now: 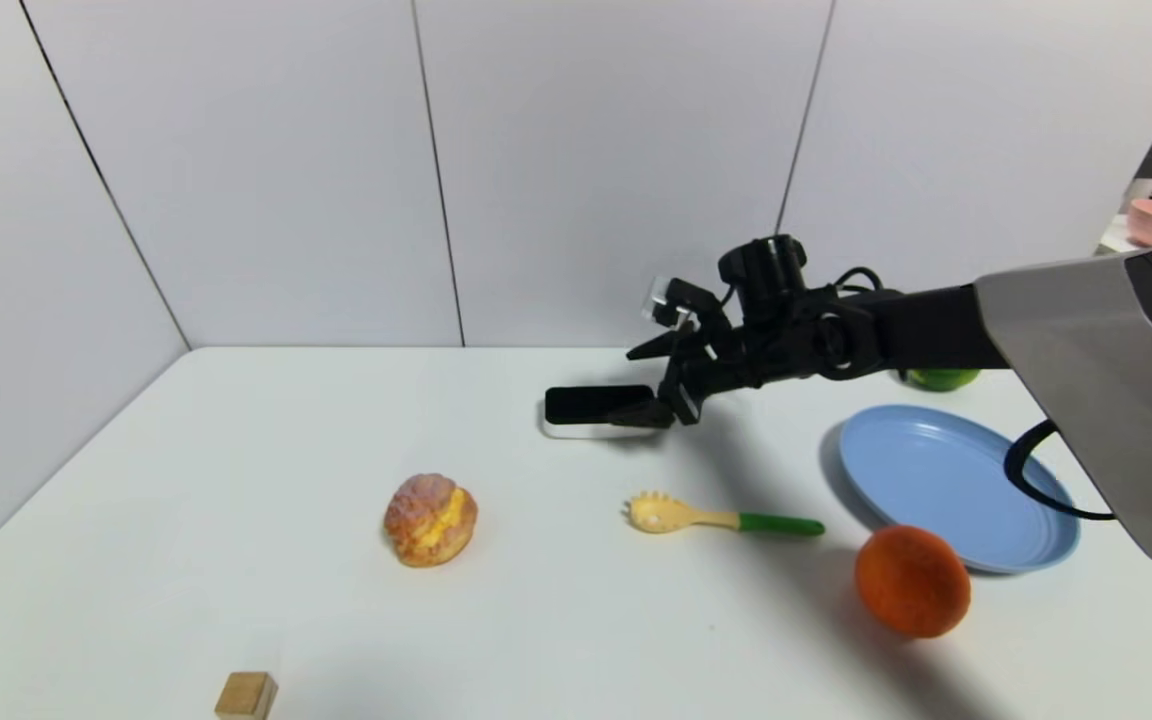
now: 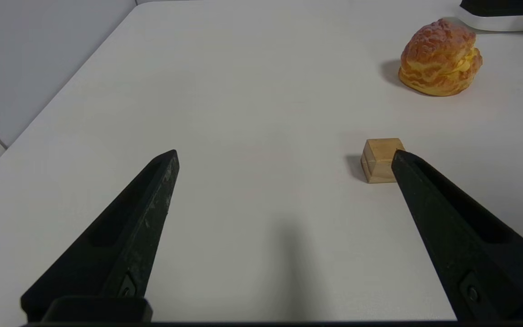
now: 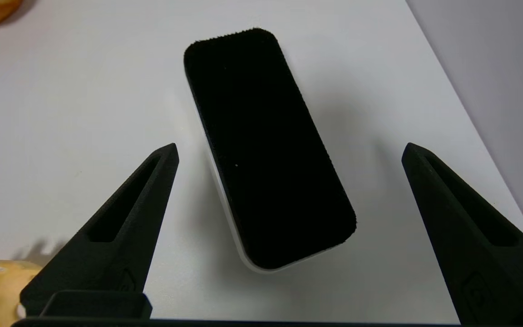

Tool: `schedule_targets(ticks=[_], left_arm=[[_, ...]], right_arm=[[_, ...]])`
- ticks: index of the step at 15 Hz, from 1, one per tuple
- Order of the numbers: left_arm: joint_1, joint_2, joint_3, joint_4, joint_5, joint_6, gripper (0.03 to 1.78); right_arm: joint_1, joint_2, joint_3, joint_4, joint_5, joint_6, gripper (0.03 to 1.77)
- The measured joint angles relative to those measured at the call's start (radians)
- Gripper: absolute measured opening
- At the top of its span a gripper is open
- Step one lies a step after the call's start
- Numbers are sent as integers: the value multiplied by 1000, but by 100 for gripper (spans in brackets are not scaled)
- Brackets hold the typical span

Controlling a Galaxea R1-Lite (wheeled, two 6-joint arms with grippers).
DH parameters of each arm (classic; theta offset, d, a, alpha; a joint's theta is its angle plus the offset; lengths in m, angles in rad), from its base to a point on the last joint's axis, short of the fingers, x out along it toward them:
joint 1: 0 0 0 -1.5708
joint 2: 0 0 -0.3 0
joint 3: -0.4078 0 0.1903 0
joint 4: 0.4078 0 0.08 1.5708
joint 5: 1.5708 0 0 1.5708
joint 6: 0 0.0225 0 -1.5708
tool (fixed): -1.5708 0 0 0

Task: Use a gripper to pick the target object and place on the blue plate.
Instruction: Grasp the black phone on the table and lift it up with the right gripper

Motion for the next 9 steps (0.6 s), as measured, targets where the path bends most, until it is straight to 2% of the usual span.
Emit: schedule_targets(ticks=[9], left_arm=[[0,0,0,0,0,0,169]], right_arm=[[0,46,-25,22,-3,1,170]])
